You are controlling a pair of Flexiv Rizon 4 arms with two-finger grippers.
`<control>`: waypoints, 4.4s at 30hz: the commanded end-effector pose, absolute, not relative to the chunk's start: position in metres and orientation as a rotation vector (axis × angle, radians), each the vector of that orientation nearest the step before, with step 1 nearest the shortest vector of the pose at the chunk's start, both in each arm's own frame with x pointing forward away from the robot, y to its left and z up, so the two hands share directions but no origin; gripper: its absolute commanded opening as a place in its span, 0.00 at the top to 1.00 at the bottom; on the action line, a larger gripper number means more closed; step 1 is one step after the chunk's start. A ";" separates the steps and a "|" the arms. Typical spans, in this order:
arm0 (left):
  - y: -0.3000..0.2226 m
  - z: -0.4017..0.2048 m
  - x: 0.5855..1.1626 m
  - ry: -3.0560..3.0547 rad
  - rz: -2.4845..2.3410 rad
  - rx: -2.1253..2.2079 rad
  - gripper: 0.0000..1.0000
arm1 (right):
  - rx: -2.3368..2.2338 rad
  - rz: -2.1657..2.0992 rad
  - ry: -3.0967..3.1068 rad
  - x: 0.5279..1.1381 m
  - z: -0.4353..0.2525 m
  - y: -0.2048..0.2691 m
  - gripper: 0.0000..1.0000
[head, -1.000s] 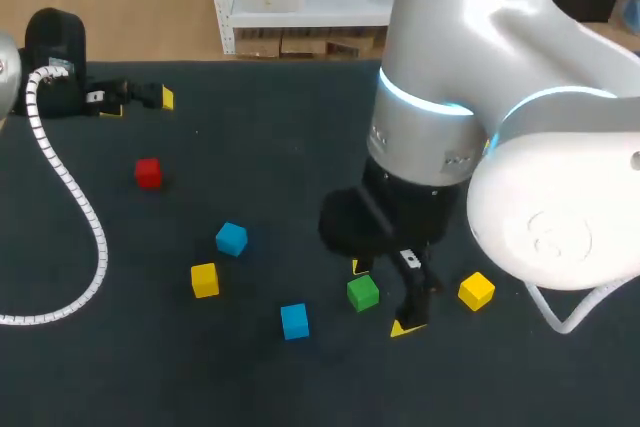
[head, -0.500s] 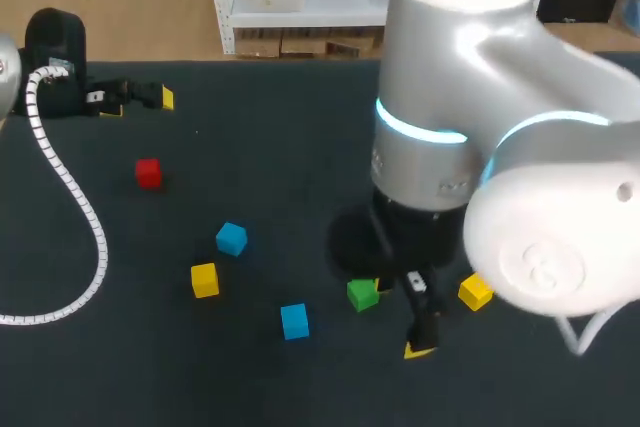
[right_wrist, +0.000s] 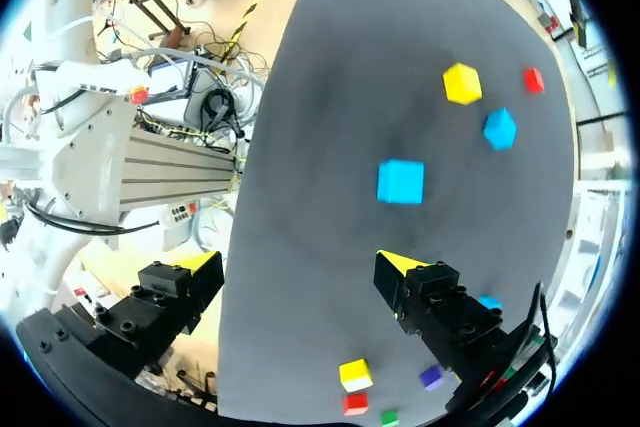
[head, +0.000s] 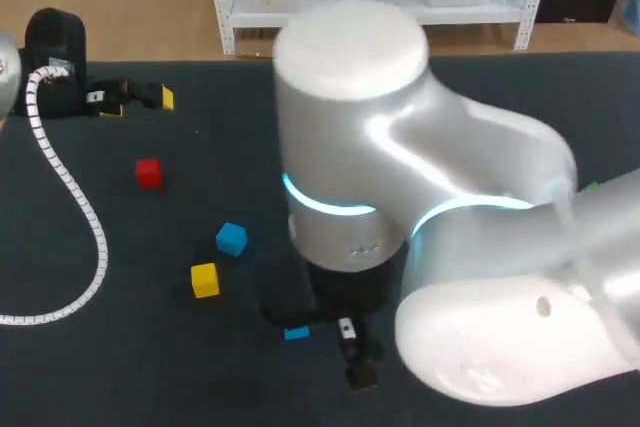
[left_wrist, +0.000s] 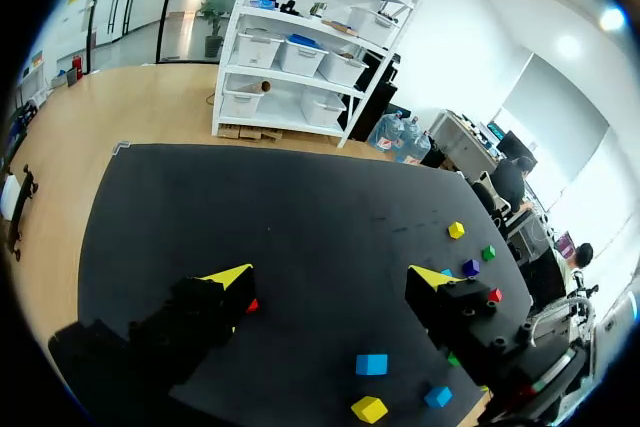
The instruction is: Place the blue cubes, place green cubes on the blue cubes, place the yellow cubes on the green cubes, then place the red cubes on the yellow cubes, and place purple cube on the red cubes.
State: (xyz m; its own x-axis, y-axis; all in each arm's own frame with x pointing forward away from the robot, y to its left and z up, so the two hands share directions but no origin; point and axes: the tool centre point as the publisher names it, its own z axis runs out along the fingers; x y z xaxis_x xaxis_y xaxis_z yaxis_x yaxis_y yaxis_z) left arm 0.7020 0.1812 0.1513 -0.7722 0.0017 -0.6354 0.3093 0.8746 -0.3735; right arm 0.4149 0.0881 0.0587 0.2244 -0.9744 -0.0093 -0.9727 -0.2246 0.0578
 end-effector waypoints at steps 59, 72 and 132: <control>0.183 0.150 0.702 2.380 -0.628 0.228 0.00 | 2.289 -0.100 -2.078 0.499 0.018 0.125 1.00; 0.183 0.150 0.702 2.380 -0.628 0.228 0.00 | 2.251 -0.116 -2.156 0.571 0.038 0.095 1.00; 0.183 0.150 0.702 2.380 -0.628 0.228 0.00 | 2.078 -0.232 -2.249 0.683 -0.001 0.055 1.00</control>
State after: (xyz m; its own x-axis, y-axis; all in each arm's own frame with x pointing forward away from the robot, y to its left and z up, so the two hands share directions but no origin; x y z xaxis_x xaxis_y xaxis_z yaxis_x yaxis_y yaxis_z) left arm 0.7021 0.1812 0.1513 -0.7721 0.0017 -0.6355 0.3092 0.8746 -0.3734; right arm 0.6796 0.0538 -0.0015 -0.0837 -0.9951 -0.0522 -0.9858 0.0751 0.1500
